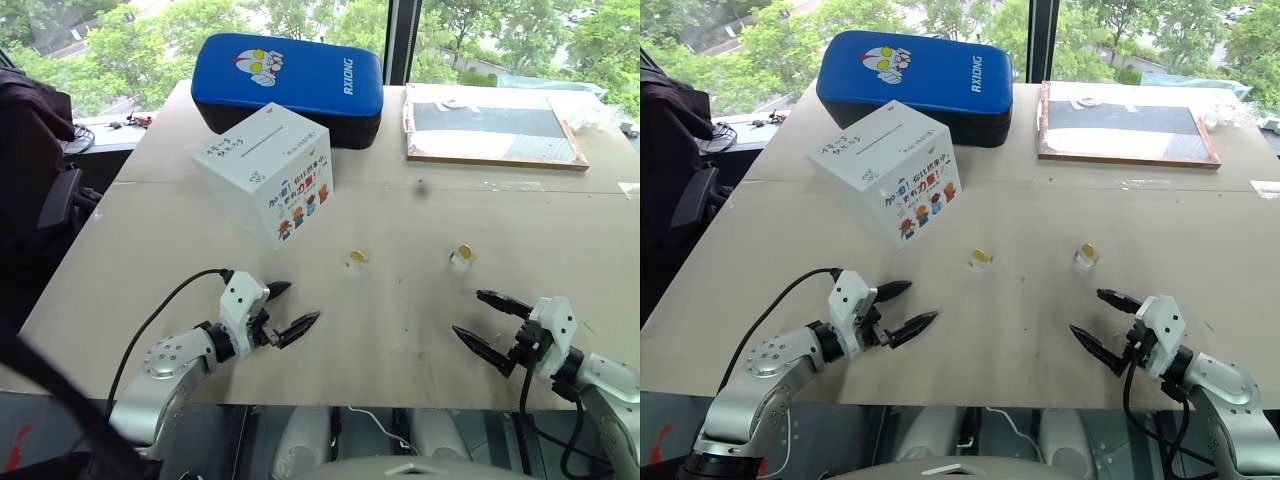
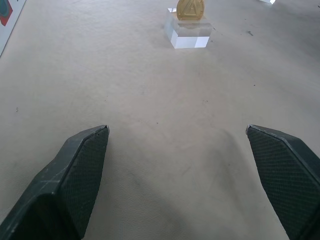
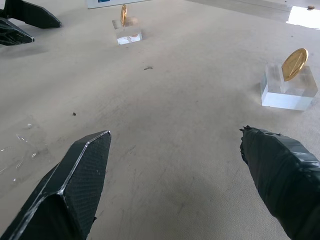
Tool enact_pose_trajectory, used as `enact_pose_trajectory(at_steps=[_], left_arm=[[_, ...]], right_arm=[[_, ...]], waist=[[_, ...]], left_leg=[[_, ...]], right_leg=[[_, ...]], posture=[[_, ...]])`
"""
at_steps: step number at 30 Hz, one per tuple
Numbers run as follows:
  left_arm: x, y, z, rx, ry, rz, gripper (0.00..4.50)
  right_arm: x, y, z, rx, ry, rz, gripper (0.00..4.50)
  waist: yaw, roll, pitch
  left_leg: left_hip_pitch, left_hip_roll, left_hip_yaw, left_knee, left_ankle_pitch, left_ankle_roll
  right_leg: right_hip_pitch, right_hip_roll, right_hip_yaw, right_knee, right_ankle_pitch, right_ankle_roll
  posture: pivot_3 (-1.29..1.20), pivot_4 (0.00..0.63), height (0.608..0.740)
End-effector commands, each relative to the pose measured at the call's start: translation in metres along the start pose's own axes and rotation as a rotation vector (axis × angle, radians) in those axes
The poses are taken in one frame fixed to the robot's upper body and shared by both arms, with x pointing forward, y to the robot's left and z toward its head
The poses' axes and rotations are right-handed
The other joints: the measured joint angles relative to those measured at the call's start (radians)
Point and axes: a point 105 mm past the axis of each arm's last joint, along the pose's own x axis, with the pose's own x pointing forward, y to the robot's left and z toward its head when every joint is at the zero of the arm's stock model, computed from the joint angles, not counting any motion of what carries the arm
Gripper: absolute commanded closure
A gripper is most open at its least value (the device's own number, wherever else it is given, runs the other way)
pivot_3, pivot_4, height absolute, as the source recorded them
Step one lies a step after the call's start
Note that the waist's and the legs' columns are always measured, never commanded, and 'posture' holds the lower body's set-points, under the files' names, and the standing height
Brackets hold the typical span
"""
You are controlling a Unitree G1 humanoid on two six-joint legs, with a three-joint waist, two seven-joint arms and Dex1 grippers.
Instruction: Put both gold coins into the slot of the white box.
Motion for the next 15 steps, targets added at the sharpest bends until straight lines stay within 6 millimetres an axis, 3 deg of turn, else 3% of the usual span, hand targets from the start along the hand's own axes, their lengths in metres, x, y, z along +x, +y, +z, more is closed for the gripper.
enact_pose_trajectory(at_steps=[1, 15], left_arm=[[-0.0045, -0.001, 0.0066, 0.041, -0.013, 0.004, 0.0], [0.0006, -0.0003, 0.0153, 0.094, -0.029, 0.044, 0.0]], right_arm=[[-0.0026, -0.0068, 0.009, -0.04, -0.025, -0.02, 0.05], [0.0029, -0.0162, 0.001, -0.05, 0.03, -0.086, 0.05]], waist=[[-0.001, 0.0, 0.0], [0.001, 0.0, 0.0]], left_leg=[[0.0, 0.0, 0.0, 0.0, 0.0, 0.0], [-0.001, 0.0, 0.0, 0.0, 0.0, 0.0]], right_leg=[[0.0, 0.0, 0.0, 0.0, 0.0, 0.0], [0.0, 0.0, 0.0, -0.001, 0.0, 0.0]], posture=[[0.0, 0.15, 0.74], [0.0, 0.15, 0.74]])
